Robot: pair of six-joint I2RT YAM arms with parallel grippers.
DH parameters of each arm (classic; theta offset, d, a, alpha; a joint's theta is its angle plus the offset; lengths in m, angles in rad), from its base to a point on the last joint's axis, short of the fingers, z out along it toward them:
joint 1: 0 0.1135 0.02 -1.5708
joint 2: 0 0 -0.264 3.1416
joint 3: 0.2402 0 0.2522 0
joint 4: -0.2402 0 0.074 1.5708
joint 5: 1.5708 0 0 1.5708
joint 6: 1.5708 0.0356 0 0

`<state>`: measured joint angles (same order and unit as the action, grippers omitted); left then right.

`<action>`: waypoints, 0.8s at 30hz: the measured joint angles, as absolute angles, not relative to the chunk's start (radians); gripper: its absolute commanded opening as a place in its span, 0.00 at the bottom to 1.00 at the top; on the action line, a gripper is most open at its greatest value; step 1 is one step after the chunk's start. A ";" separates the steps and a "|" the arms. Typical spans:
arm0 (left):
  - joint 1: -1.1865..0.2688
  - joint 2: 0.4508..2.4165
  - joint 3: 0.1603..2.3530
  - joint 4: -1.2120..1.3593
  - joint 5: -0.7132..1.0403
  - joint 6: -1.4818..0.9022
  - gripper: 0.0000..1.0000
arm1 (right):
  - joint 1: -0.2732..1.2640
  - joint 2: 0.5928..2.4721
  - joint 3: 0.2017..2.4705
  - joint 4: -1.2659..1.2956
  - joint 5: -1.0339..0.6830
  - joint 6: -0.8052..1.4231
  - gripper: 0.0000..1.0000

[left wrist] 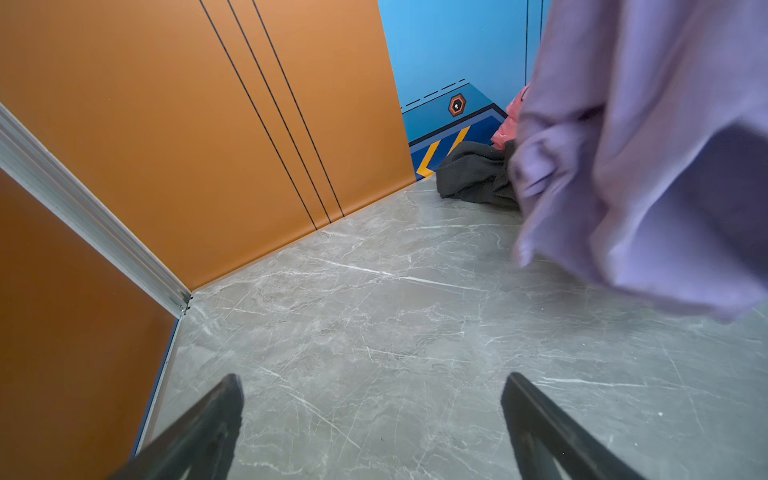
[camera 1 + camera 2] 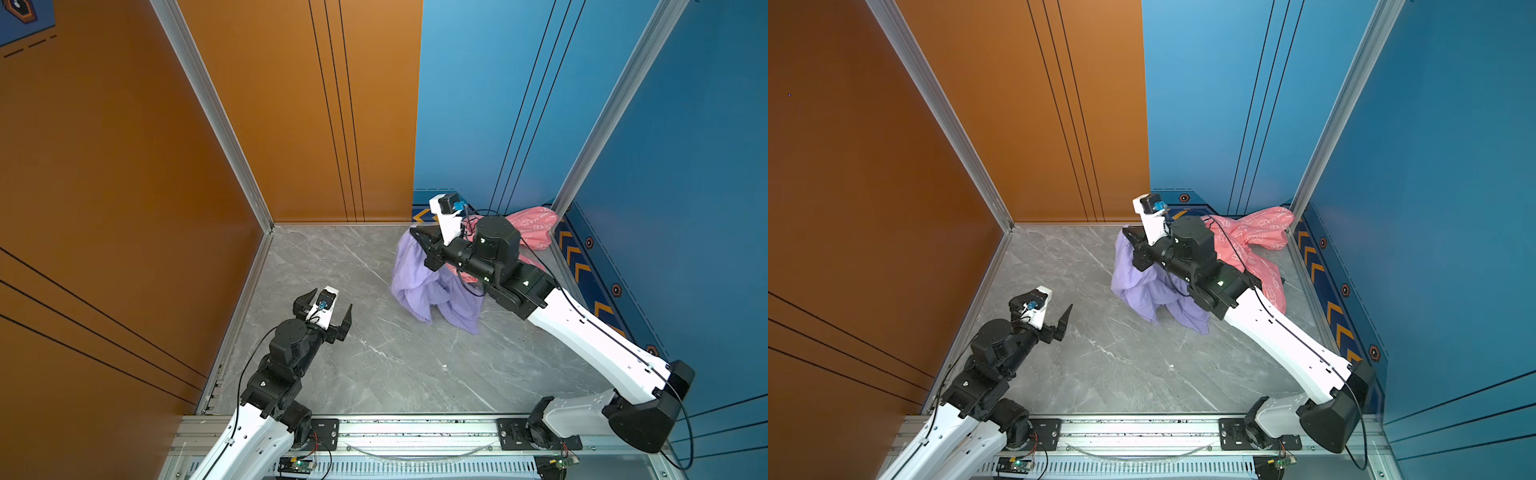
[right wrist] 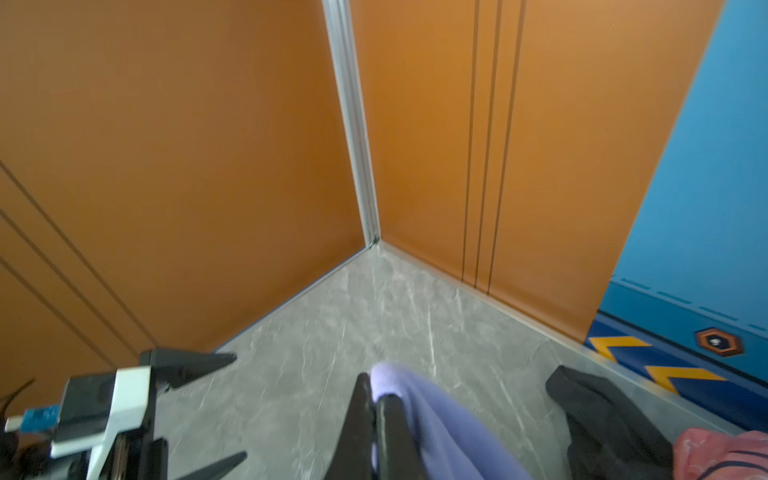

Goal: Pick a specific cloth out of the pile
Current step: 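Swing the lavender cloth toward the left gripper and lower it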

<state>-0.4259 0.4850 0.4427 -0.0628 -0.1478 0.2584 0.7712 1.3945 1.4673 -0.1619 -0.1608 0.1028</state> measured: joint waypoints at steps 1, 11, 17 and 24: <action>-0.428 0.484 0.442 -0.061 -0.144 0.260 0.98 | 0.784 1.411 1.469 -0.186 -0.170 0.092 0.10; -0.444 0.481 0.440 -0.056 -0.126 0.274 0.98 | 0.858 1.582 1.563 -0.522 -0.096 -0.135 0.56; -0.447 0.479 0.439 -0.056 -0.126 0.274 0.98 | 0.863 1.583 1.568 -0.600 0.031 -0.212 0.69; -0.455 0.479 0.439 -0.056 -0.130 0.289 0.98 | 0.844 1.584 1.541 -0.614 0.114 -0.202 0.73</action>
